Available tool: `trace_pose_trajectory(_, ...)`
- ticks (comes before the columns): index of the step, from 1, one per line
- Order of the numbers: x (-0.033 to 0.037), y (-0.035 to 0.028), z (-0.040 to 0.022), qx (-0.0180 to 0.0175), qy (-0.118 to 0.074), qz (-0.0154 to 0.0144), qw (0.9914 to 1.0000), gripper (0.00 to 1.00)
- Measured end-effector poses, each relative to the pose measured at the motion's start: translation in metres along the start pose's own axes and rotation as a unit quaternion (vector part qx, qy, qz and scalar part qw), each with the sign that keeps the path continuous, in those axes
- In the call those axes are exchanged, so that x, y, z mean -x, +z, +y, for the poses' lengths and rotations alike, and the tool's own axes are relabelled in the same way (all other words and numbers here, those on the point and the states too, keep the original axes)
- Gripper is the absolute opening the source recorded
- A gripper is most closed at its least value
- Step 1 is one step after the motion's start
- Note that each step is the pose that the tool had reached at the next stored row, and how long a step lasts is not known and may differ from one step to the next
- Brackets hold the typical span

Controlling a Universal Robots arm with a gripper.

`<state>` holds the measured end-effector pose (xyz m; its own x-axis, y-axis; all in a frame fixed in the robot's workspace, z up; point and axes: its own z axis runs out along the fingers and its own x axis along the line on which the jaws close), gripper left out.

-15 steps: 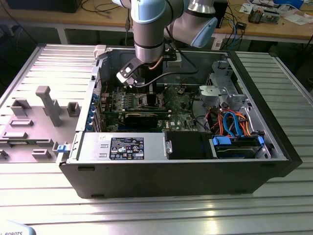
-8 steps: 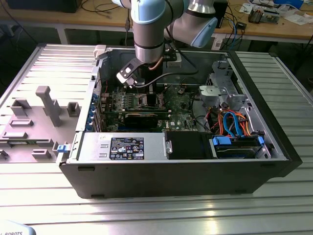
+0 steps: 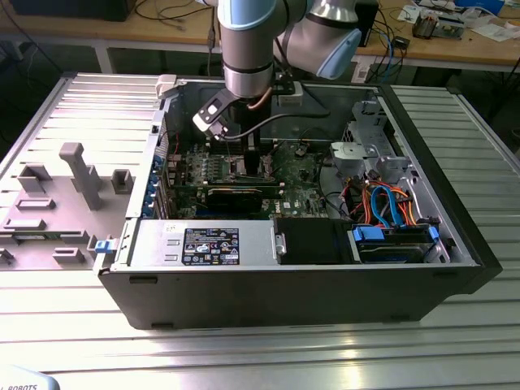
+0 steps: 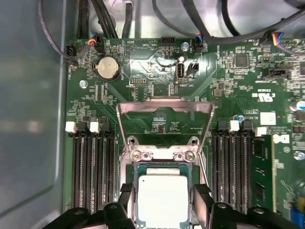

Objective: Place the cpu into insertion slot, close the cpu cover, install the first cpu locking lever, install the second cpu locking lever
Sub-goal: 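Place the cpu into insertion slot, then close the cpu cover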

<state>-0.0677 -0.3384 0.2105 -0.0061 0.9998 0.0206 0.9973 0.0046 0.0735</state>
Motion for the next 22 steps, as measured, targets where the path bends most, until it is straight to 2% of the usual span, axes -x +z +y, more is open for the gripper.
trace_pose_trajectory(1,-0.0001,-0.0058,0.0005,-0.0006,0.0,0.0,1.0,0.62)
trace_pose_trajectory(3,-0.0002,-0.0128,0.001,-0.0022,0.0,0.0,1.0,0.6)
trace_pose_trajectory(4,-0.0003,-0.0168,0.0013,-0.0036,0.0,0.0,0.99999,0.53)
trace_pose_trajectory(11,-0.0004,-0.0182,0.0015,-0.0047,0.0,0.0,0.99999,0.11)
trace_pose_trajectory(22,-0.0004,-0.0182,0.0015,-0.0048,0.0,0.0,0.99999,0.11)
